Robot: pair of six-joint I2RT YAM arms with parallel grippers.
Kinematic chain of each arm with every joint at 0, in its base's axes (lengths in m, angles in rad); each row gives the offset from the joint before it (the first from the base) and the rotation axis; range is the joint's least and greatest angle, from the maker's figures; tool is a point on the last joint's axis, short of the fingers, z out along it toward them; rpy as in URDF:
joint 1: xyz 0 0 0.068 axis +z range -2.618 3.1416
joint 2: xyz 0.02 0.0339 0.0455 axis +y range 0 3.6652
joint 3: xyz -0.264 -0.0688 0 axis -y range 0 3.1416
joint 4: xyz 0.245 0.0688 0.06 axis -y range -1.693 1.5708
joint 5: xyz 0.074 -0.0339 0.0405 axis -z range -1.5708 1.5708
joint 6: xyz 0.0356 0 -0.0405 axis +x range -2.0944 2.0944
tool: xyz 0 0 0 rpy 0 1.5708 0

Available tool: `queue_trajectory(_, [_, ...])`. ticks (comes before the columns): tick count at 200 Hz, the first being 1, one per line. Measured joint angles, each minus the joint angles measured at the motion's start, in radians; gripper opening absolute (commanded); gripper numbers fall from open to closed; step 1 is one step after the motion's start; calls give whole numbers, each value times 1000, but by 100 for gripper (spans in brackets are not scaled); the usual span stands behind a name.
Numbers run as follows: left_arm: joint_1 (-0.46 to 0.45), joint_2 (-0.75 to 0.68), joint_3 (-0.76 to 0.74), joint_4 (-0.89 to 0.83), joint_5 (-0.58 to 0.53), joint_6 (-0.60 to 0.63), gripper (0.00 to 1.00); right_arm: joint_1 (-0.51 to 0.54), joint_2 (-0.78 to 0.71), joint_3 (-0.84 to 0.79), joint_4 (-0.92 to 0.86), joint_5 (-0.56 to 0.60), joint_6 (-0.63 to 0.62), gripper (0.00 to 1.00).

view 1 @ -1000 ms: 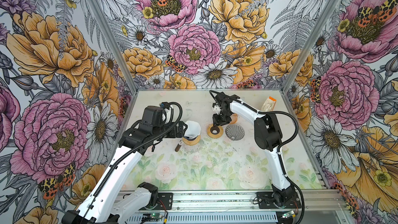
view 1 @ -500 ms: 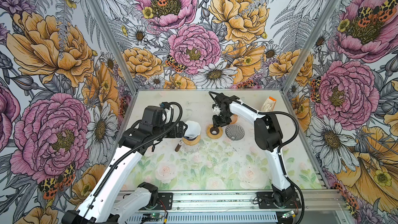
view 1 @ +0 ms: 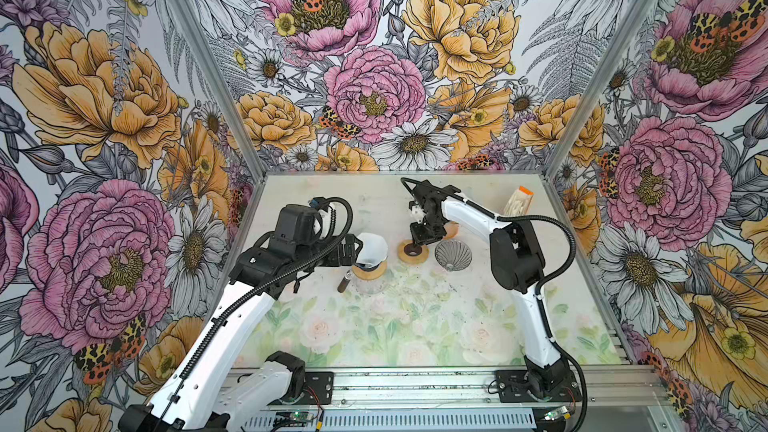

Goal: Place the coffee filter in the dripper
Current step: 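Lower the right gripper into the bamboo ring's hole and grip it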

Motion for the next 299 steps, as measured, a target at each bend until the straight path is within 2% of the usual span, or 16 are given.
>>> queue_trajectory(98, [-13, 19, 10, 0, -12, 0, 99, 7, -60, -4, -11, 24, 6, 29])
queue_trajectory(125, [-14, 19, 10, 0, -15, 0, 99, 11, -66, -4, -11, 34, 14, 40])
queue_trajectory(172, [-14, 19, 10, 0, -19, 0, 99, 13, -66, -11, -11, 57, -2, 47])
queue_trajectory(299, [-14, 19, 10, 0, -20, 0, 99, 37, -38, -30, -11, 66, -21, 46])
